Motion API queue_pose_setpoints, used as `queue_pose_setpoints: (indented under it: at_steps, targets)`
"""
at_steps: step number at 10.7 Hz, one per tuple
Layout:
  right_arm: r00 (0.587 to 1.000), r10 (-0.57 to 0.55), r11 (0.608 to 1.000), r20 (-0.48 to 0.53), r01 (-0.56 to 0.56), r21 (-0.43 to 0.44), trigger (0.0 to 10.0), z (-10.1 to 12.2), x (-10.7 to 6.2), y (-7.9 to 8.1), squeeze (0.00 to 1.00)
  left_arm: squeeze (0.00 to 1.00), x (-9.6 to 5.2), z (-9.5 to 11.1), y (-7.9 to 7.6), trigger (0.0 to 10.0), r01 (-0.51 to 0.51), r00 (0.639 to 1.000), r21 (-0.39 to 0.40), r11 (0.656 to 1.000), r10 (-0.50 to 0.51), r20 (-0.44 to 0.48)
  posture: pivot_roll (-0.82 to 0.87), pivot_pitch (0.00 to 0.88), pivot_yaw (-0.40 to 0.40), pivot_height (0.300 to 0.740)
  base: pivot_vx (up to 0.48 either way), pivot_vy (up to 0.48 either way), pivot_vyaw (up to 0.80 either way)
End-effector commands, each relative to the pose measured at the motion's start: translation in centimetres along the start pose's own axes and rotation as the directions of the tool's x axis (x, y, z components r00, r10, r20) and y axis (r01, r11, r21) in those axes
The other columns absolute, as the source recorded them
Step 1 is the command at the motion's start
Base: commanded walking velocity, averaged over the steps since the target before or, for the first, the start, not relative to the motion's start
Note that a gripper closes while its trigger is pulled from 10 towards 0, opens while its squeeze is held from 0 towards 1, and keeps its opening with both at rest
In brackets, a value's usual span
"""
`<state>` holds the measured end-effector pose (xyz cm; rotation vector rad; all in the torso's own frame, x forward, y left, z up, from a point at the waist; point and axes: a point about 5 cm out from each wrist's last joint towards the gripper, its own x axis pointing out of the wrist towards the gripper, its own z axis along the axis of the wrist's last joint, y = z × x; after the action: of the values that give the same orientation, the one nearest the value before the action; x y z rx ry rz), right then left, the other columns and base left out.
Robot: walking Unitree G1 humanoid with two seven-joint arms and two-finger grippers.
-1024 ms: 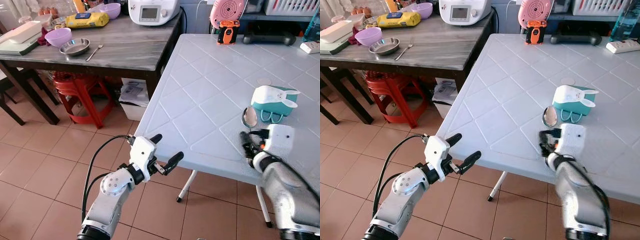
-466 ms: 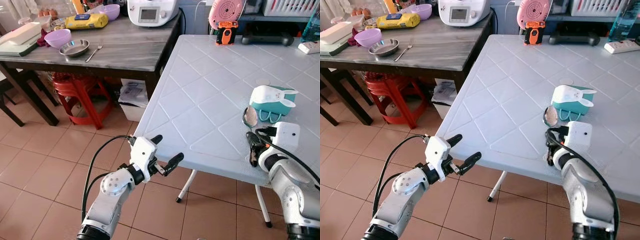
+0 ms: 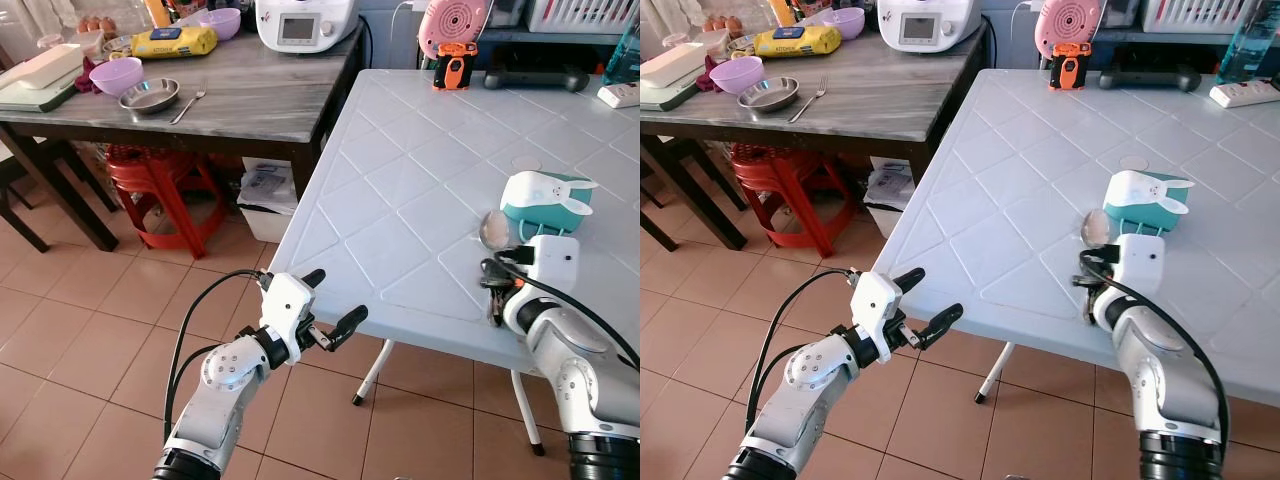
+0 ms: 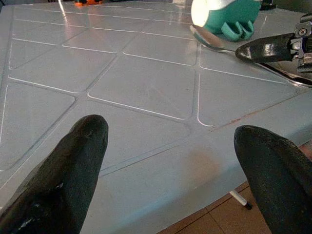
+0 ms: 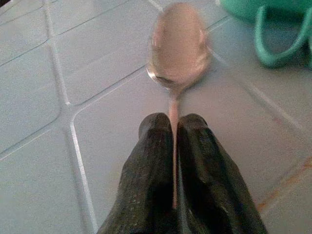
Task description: Setting the table
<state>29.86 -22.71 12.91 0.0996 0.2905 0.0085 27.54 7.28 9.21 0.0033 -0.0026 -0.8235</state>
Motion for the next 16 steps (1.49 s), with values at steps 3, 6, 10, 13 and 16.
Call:
queue_pose_setpoints:
  at_steps: [3, 6, 10, 13, 16]
  targets:
    - [0.991, 0.015, 1.000, -0.136, -0.011, 0.028, 0.0, -3.3, -0.2, 0.5, 0.00, 0.00, -0.2, -0.3, -0.1, 10.0, 0.031, 0.999, 0.010, 0.999, -0.031, -0.021, -0.16, 0.098, 0.110, 0.740, 0.000, 0.000, 0.00]
    - [0.997, -0.051, 0.997, -0.053, 0.054, 0.056, 0.0, -2.6, -0.4, 0.4, 0.00, 0.00, -0.1, 0.0, 0.0, 10.0, 0.065, 0.998, 0.012, 0.998, -0.065, -0.014, -0.17, 0.095, 0.112, 0.740, 0.000, 0.000, 0.00]
    - [0.943, -0.051, 0.996, 0.328, 0.023, 0.090, 0.0, 3.3, -1.3, 2.8, 0.00, 0.00, 0.2, 0.5, 0.2, 10.0, 0.022, 1.000, 0.017, 1.000, -0.023, 0.017, -0.18, 0.087, 0.111, 0.740, 0.000, 0.000, 0.00]
    - [0.945, -0.052, 0.998, 0.322, 0.042, 0.038, 10.0, 2.8, -1.5, 3.3, 0.00, 0.00, 0.5, 0.9, 0.5, 10.0, -0.022, 0.999, 0.018, 1.000, 0.021, 0.030, -0.17, 0.082, 0.106, 0.740, 0.000, 0.000, 0.00]
    - [0.965, -0.040, 0.999, 0.258, 0.039, 0.008, 10.0, 2.3, -1.3, 3.2, 1.00, 0.00, 0.5, 0.7, 0.5, 10.0, -0.028, 1.000, -0.002, 1.000, 0.028, 0.013, -0.17, 0.084, 0.104, 0.740, 0.000, 0.000, 0.00]
